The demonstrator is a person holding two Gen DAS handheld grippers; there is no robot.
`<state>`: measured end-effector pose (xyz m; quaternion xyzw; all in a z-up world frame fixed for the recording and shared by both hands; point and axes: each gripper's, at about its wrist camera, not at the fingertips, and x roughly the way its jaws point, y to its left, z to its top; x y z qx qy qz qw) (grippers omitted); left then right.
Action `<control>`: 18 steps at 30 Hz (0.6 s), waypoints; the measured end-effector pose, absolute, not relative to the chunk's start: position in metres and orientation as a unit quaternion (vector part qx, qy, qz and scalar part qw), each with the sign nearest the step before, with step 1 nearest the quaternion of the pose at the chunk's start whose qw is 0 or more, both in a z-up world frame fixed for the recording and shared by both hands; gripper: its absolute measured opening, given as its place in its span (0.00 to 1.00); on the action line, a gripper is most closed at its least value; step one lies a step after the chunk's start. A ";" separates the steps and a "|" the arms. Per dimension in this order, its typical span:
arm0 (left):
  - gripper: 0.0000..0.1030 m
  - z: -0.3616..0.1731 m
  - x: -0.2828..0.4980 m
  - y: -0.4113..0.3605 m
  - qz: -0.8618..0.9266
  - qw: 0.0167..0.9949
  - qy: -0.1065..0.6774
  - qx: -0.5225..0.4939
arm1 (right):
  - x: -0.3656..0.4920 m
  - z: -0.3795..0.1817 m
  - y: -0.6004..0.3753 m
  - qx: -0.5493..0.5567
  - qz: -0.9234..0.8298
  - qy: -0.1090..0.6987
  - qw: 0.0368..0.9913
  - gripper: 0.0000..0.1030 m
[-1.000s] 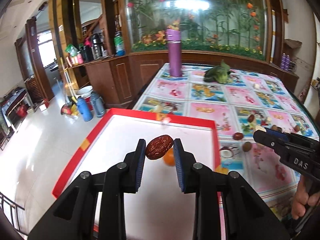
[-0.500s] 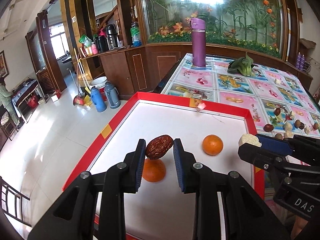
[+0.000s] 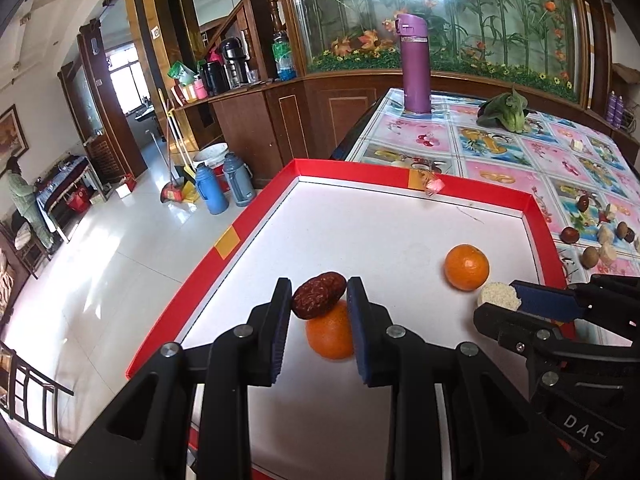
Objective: Organize fruits
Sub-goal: 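Place the red date in the tray with the left tool while the right tool places the cake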
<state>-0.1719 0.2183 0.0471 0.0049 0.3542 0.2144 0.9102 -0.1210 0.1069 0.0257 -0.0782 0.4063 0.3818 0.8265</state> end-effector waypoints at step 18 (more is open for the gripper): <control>0.42 0.062 -0.177 0.206 0.232 0.911 0.338 0.032 | -0.123 0.031 0.092 -0.057 0.380 0.408 0.828 0.29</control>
